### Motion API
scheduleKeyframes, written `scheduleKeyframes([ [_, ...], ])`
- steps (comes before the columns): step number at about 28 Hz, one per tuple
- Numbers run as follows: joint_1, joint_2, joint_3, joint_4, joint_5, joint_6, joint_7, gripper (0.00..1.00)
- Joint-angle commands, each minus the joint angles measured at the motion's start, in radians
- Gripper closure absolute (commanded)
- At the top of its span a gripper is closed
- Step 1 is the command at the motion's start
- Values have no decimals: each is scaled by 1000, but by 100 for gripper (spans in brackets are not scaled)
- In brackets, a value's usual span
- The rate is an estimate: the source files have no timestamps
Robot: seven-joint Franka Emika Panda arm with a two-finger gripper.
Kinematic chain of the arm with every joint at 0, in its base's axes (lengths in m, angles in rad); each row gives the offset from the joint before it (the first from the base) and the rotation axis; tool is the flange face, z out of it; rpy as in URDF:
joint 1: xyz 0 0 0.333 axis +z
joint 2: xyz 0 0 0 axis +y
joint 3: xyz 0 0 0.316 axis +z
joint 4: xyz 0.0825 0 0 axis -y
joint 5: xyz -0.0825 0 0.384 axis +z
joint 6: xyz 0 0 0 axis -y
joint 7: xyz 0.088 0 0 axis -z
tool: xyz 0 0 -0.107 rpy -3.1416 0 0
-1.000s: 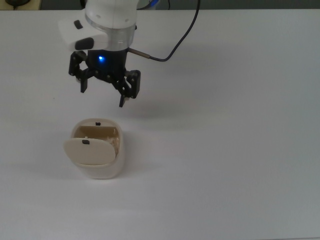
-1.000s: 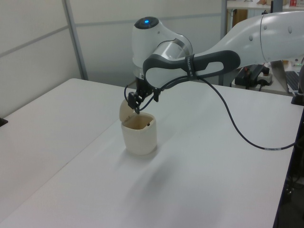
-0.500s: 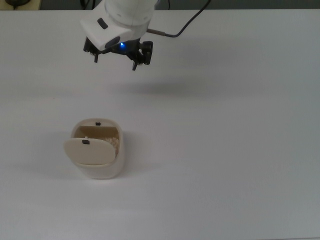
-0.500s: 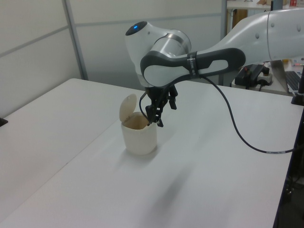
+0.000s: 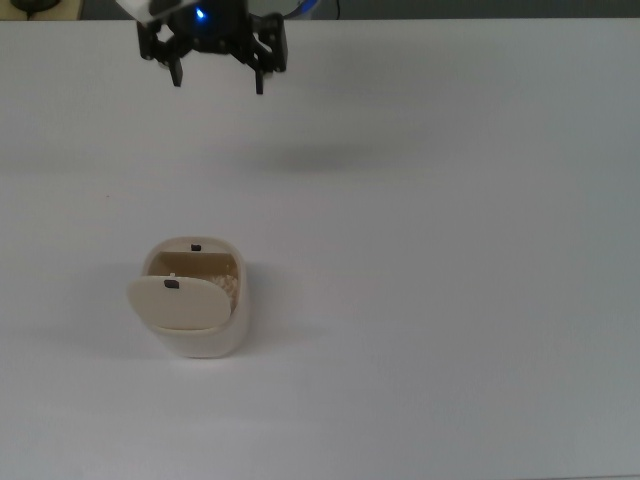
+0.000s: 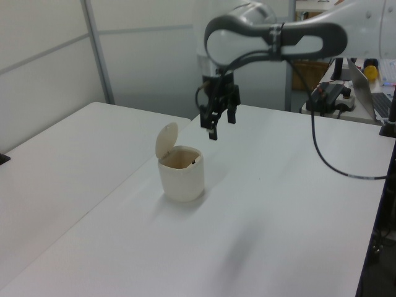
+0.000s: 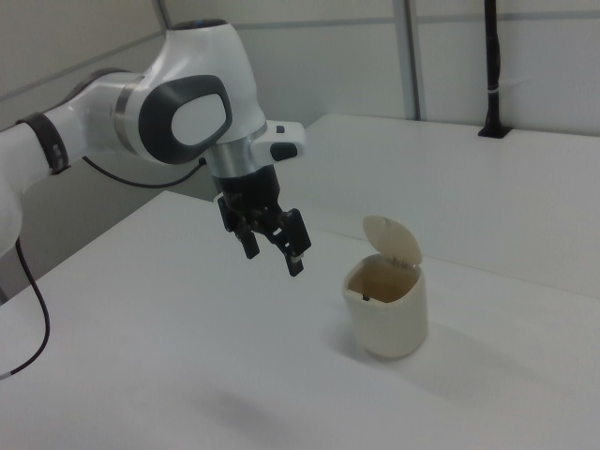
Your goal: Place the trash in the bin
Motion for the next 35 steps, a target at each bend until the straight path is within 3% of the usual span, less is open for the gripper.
scheduleKeyframes([
  [1,-6,-24,-11,1,37,-61,-69,0],
  [7,-39,-55,-19,1,51,-65,-86,0],
  [35,-38,-47,-8,-1,40,-65,-80,0],
])
